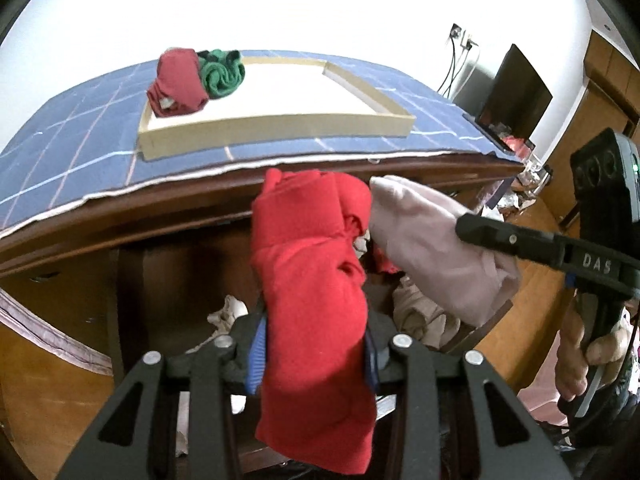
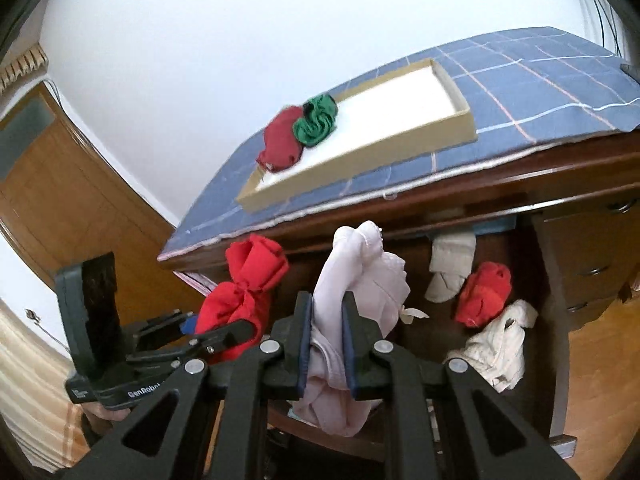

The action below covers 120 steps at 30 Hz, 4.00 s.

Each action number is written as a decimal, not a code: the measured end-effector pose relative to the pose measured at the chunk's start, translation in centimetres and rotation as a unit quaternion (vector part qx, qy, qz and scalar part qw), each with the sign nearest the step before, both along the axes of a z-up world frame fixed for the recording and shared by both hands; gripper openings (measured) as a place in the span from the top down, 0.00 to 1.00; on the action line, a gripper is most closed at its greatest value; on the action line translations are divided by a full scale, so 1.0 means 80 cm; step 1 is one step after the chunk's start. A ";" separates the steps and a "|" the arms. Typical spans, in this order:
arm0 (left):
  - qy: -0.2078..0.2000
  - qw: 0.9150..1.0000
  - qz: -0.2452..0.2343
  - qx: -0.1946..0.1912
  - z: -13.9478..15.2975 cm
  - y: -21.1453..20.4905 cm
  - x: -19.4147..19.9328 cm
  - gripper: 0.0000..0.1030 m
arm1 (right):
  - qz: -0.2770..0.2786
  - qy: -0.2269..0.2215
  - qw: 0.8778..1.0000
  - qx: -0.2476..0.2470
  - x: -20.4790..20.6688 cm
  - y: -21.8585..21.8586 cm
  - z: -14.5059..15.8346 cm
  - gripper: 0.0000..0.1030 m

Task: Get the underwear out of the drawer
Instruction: 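Lift both held underwear up and carry them over the tray, then lower both underwear into the tray and open both tools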

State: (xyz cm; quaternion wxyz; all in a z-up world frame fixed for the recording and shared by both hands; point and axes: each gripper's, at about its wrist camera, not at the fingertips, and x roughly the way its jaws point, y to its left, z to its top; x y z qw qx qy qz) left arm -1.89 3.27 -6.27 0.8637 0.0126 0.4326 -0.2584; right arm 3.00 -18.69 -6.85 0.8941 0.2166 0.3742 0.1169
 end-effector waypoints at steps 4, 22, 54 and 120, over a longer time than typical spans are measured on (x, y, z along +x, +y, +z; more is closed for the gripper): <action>-0.020 1.000 -0.001 -0.005 0.025 0.003 -0.006 0.64 | 0.001 -0.026 1.000 -0.002 0.005 0.000 0.031 0.85; -0.078 0.996 0.040 -0.035 0.115 -0.014 0.116 0.64 | -0.020 -0.122 0.990 -0.065 0.154 -0.003 0.144 0.85; -0.044 0.997 0.049 -0.030 0.109 -0.032 0.247 0.64 | 0.103 0.117 0.987 -0.026 0.266 -0.050 0.074 0.39; -0.101 0.982 0.161 0.020 0.124 -0.025 0.235 0.01 | -0.085 0.000 0.992 0.095 0.258 -0.076 0.072 0.27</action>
